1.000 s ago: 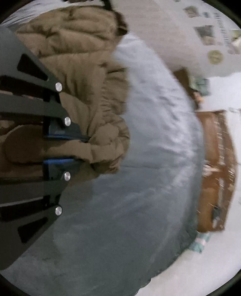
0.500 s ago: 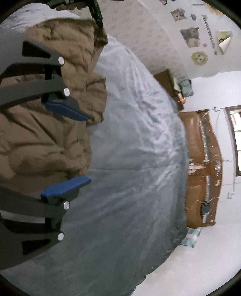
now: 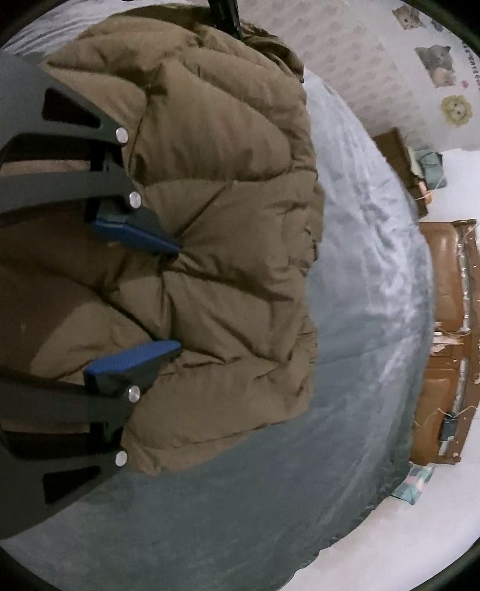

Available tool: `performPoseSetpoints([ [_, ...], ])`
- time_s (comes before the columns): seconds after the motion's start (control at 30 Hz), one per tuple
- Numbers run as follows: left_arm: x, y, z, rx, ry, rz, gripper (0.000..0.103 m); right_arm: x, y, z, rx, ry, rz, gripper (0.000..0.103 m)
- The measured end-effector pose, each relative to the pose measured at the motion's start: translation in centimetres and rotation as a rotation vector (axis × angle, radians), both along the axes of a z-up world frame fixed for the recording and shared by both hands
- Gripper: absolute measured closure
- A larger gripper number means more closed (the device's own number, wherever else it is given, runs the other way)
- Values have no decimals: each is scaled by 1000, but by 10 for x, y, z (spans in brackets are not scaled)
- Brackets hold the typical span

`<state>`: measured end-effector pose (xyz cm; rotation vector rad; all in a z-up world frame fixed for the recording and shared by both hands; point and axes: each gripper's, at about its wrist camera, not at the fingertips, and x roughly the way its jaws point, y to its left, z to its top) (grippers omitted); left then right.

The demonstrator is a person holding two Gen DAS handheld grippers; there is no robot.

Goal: Fold large clothes
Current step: 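Hold the jacket hem with both tools and pull it flat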

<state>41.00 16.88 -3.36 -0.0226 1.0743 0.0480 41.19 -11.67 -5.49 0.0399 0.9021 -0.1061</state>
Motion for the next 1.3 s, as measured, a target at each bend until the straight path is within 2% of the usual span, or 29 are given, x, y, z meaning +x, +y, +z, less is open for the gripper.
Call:
performPoseSetpoints([
  [0.1, 22, -6, -15, 55, 43, -11, 73, 19, 0, -6, -41, 41, 2, 61],
  [0.2, 35, -5, -27, 49, 74, -11, 72, 38, -3, -14, -54, 97, 3, 61],
  [0.37, 55, 5, -37, -5, 116, 9, 71, 57, 0, -25, -79, 154, -2, 61],
  [0.53, 45, -3, -30, 19, 91, 7, 71, 54, 5, -30, -104, 157, 3, 61],
  [0.6, 25, 9, -31, 23, 66, 7, 71, 46, 2, -23, -79, 126, 15, 60],
  [0.7, -3, 13, -13, -9, 2, 11, 71, 21, -4, -7, -6, 30, 68, 58],
  [0.77, -23, 11, 1, -35, -39, 20, 70, 1, -7, 3, -8, -31, 83, 58],
  [0.8, -36, 12, 9, -34, -70, 27, 68, -11, -9, 8, -8, -58, 80, 58],
  [0.9, -70, 5, 25, -22, -138, 47, 53, -38, -15, 16, 40, -98, 68, 58],
  [0.97, -91, 1, 34, -29, -162, 40, 53, -53, -14, 19, 51, -121, 65, 58],
  [1.07, -119, -21, 39, -11, -187, 11, 52, -75, -8, 21, 56, -149, 66, 58],
  [1.17, -133, -43, 35, 5, -199, -15, 37, -95, -2, 19, 52, -163, 78, 56],
  [1.2, -137, -46, 32, 12, -200, -17, 35, -100, 1, 18, 49, -168, 79, 50],
  [1.3, -149, -58, 22, -5, -171, -37, 38, -105, 4, 9, 35, -155, 74, 47],
])
